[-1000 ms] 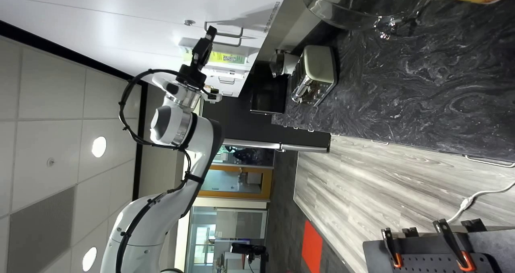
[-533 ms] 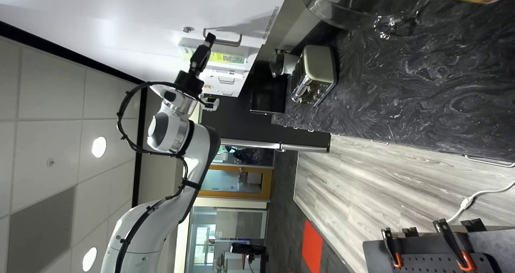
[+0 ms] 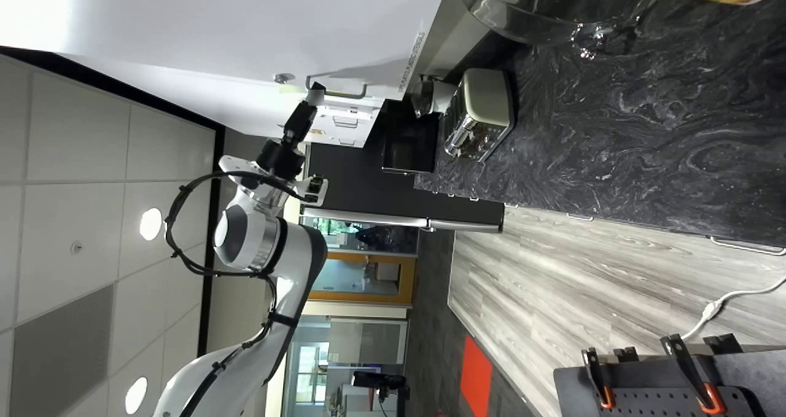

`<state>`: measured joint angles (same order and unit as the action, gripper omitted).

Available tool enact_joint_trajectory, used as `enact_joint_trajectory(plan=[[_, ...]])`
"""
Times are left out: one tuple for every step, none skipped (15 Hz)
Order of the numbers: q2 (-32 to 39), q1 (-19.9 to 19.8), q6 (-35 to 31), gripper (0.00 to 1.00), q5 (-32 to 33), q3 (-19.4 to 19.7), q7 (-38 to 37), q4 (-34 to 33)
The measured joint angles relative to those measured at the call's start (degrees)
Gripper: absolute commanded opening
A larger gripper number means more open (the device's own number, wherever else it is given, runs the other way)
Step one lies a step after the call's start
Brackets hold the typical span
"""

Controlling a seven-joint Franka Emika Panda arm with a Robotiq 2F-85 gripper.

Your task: Open the rightmost cupboard door

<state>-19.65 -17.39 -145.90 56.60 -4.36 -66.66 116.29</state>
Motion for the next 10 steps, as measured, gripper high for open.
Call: enact_joint_trajectory(plan=[[-1.38,0.8,0.47,0.02,0.0,0.56,0.0,1.23],[-2.7,1.41,0.8,0.02,0.0,1.0,-0.01,2.41],[-4.05,1.76,1.02,0.02,0.0,1.23,-0.01,3.6],[-5.33,2.02,1.14,0.02,0.0,1.45,-0.01,4.74],[-6.52,2.24,1.17,0.02,0.0,1.69,-0.01,5.84],[-7.77,2.38,1.17,0.02,0.0,1.87,-0.01,6.97],[-8.96,2.46,1.17,0.02,0.0,2.02,0.0,8.01],[-10.1,2.51,1.17,0.02,-0.01,2.12,0.01,9.01],[-11.23,2.57,1.18,0.02,-0.01,2.25,0.05,10.0],[-12.36,2.64,1.18,0.02,-0.01,2.4,0.12,10.96]])
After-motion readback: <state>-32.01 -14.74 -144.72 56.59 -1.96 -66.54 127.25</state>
